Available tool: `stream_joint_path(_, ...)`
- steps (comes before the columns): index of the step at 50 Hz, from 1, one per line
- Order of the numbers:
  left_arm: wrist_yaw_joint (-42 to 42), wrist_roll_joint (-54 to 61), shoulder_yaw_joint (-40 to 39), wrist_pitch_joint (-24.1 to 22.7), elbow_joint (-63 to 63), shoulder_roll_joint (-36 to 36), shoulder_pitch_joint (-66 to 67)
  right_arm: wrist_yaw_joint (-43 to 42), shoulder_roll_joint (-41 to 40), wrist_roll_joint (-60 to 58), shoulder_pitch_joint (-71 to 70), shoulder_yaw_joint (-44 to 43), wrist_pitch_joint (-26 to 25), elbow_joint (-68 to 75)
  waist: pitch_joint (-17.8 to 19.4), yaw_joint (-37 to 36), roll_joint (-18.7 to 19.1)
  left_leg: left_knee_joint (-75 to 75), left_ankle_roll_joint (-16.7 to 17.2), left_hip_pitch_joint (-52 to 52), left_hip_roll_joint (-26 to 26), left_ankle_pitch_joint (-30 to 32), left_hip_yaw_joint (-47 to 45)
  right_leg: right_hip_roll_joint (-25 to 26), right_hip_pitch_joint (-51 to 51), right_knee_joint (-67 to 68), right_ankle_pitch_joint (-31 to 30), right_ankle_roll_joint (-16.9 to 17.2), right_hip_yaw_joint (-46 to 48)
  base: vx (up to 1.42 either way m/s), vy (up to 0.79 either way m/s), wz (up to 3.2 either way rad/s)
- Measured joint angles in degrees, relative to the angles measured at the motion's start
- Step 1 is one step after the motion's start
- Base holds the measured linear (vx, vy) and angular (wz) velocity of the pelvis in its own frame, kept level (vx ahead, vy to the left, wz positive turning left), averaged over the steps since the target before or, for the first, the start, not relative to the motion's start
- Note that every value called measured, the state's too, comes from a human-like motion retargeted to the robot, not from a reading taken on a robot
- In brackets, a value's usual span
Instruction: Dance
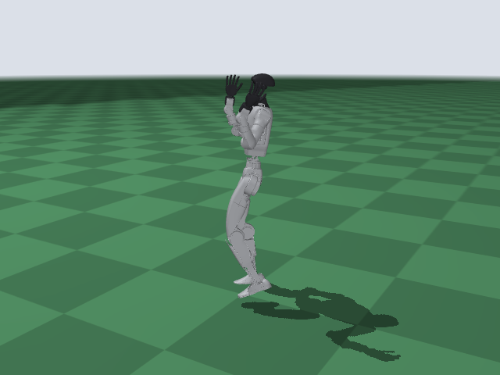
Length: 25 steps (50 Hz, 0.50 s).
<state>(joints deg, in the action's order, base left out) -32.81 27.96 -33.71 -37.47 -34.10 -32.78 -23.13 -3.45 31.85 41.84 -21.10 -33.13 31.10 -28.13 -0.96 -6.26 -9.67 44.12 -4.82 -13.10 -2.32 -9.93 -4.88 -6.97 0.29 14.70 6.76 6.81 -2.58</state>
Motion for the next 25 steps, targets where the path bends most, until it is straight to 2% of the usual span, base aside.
stream_joint_path(2, -10.5, -12.0, -0.2, 0.1, 4.2, -6.1, -4.9, -5.8, 7.5, -5.0, -3.1, -0.3, 1.0, 3.5, -0.8, -0.7, -0.5, -6.3, 0.0, 3.5, -2.1, 0.6, 0.4, -0.7, 1.4, -2.2, -1.3, 0.3, 0.5, 0.41, 0.06, -0.19)
stream_joint_path(5, -27.7, -32.3, 5.1, 1.1, 18.9, -16.2, -18.7, -16.8, 21.7, -16.9, -11.9, 3.5, 3.6, 15.8, -1.9, -2.1, -0.1, -19.6, 2.2, 9.4, -4.6, 6.9, 2.9, -1.6, 3.1, -5.0, -2.8, 1.3, 1.1, 0.45, 0.23, -0.03)
stream_joint_path(7, -31.3, -36.2, 11.6, 1.4, 31.3, -19.2, -28.4, -21.9, 28.6, -22.9, -18.4, 7.8, 4.3, 26.9, -3.2, -2.5, 1.1, -26.8, 4.9, 12.5, -6.4, 12.1, 3.2, -1.6, 3.7, -6.1, -3.4, 2.2, 1.0, 0.5, 0.34, 0.09)
stream_joint_path(9, -29.3, -37.2, 16.8, -0.9, 45.2, -18.2, -38.0, -25.9, 33.5, -26.9, -25.5, 12.9, 5.3, 39.3, -4.5, -3.1, 3.5, -31.7, 10.8, 14.3, -7.4, 13.9, 5.2, -1.2, 3.9, -7.0, -4.0, 3.1, 0.6, 0.47, 0.41, -0.04)
stream_joint_path(12, -24.4, -37.9, 21.0, -7.1, 69.6, -18.4, -48.2, -28.7, 39.2, -28.1, -36.8, 22.1, 9.2, 60.5, -6.3, -2.8, 6.5, -32.0, 17.7, 13.9, -6.8, 9.6, 5.1, -1.7, 4.0, -8.1, -5.1, 4.7, -0.6, 0.57, 0.54, 0.0)
stream_joint_path(13, -22.2, -38.2, 22.1, -8.7, 77.8, -19.5, -50.5, -28.3, 41.1, -27.4, -40.2, 25.6, 11.1, 67.7, -6.2, -2.5, 7.1, -31.4, 17.6, 13.6, -6.1, 7.0, 3.9, -2.7, 4.3, -8.4, -5.4, 5.2, -1.0, 0.49, 0.51, 0.16)
stream_joint_path(15, -15.5, -36.7, 26.0, -8.9, 93.8, -22.6, -54.5, -24.7, 45.8, -23.8, -47.9, 34.2, 12.1, 81.4, -5.6, -1.9, 8.1, -29.8, 15.9, 13.6, -4.7, 1.2, 0.4, -5.1, 5.3, -8.9, -6.2, 5.9, -0.6, 0.52, 0.53, 0.32)
stream_joint_path(18, -5.0, -31.8, 36.4, -3.5, 108.3, -29.5, -57.7, -19.3, 53.1, -19.8, -58.7, 46.5, 7.1, 92.8, -2.9, -1.6, 10.6, -27.5, 14.0, 12.5, -1.7, -1.6, 0.2, -7.8, 5.5, -8.2, -7.6, 6.1, 0.6, 0.32, 0.56, 0.12)
stream_joint_path(20, -3.4, -35.5, 33.2, 2.4, 111.8, -30.6, -57.8, -24.2, 52.4, -24.3, -64.0, 48.3, 5.0, 95.1, 0.3, -3.8, 11.8, -25.0, 13.1, 10.7, 2.8, -2.1, 3.4, -9.7, 2.4, -4.8, -9.3, 4.5, -1.8, 0.1, 0.4, -0.88)
stream_joint_path(22, -11.0, -42.4, 23.2, 5.7, 106.6, -27.1, -54.2, -33.2, 51.2, -28.7, -62.8, 46.5, 7.9, 93.8, 0.7, -5.6, 13.7, -25.8, 10.9, 10.7, 3.6, -1.9, 1.0, -9.2, -4.0, 3.3, -11.5, 1.3, -3.6, 0.26, 0.27, -0.91)
stream_joint_path(23, -14.0, -42.7, 20.5, 3.8, 103.7, -25.8, -51.9, -36.5, 51.5, -29.2, -60.6, 45.4, 10.6, 92.0, 0.8, -6.3, 15.0, -26.2, 10.1, 10.5, 3.4, -1.6, -0.1, -9.0, -7.9, 8.7, -12.3, -1.4, -4.0, 0.15, 0.25, -0.75)
stream_joint_path(25, -17.4, -38.0, 17.8, -4.3, 98.3, -24.7, -46.8, -37.0, 52.4, -25.6, -54.7, 41.8, 12.8, 87.7, 1.8, -7.4, 17.2, -26.2, 9.1, 9.5, 3.2, -1.0, -1.5, -7.7, -14.7, 19.2, -13.0, -10.5, -5.1, 0.09, 0.22, -0.58)
